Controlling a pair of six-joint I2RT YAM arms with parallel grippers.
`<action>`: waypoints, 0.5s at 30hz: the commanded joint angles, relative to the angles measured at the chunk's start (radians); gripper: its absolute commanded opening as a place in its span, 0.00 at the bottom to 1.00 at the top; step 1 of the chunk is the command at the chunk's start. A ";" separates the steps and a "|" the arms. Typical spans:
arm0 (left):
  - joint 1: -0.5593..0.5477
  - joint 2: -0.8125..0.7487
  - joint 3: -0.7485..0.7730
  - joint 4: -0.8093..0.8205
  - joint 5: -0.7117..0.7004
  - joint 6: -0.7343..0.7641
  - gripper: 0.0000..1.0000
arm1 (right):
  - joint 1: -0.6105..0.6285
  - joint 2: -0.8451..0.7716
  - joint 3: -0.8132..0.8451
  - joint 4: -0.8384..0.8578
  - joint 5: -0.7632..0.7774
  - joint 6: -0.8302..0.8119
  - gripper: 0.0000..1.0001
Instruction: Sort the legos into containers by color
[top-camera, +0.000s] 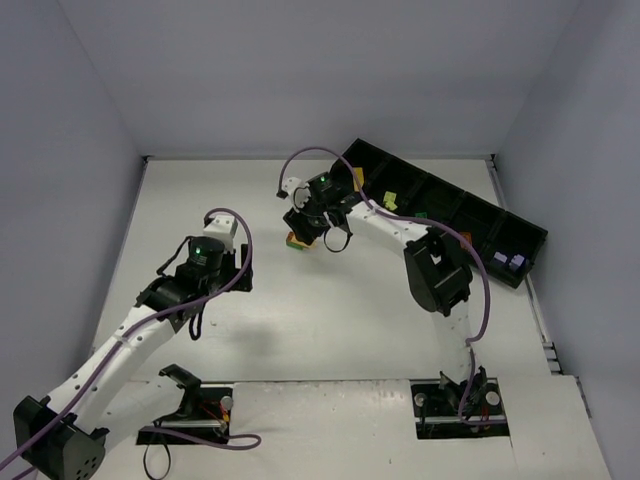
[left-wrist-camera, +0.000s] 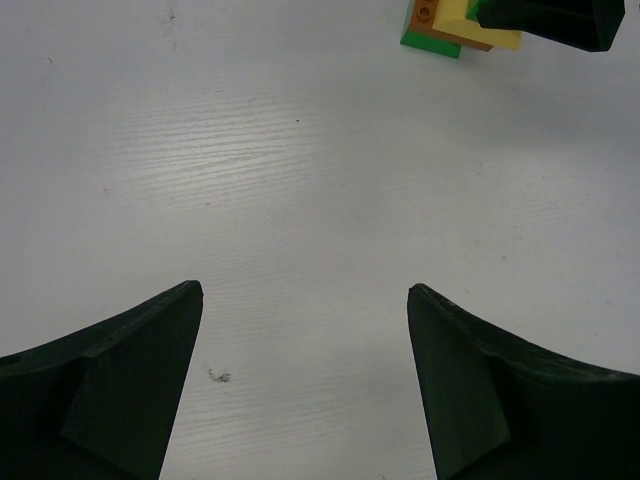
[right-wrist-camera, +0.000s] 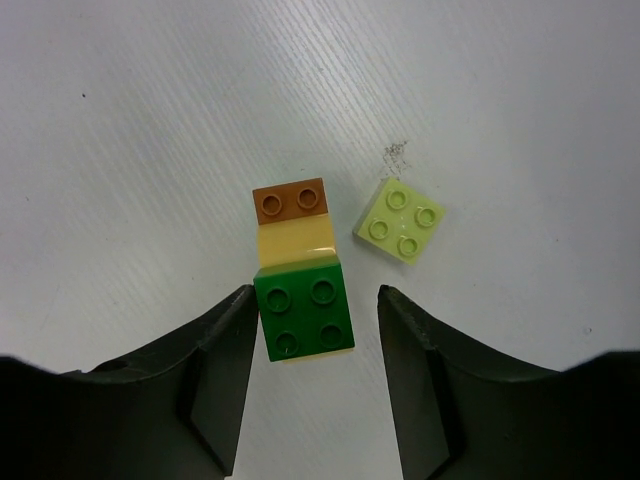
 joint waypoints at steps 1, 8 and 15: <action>0.006 -0.003 0.018 0.037 -0.010 0.020 0.77 | 0.005 -0.020 0.042 0.006 0.029 -0.011 0.47; 0.008 0.001 0.015 0.067 0.010 0.025 0.77 | 0.005 -0.049 0.020 0.001 0.037 -0.002 0.05; 0.006 -0.060 -0.019 0.223 0.094 0.074 0.77 | -0.062 -0.139 0.047 0.017 -0.191 0.104 0.00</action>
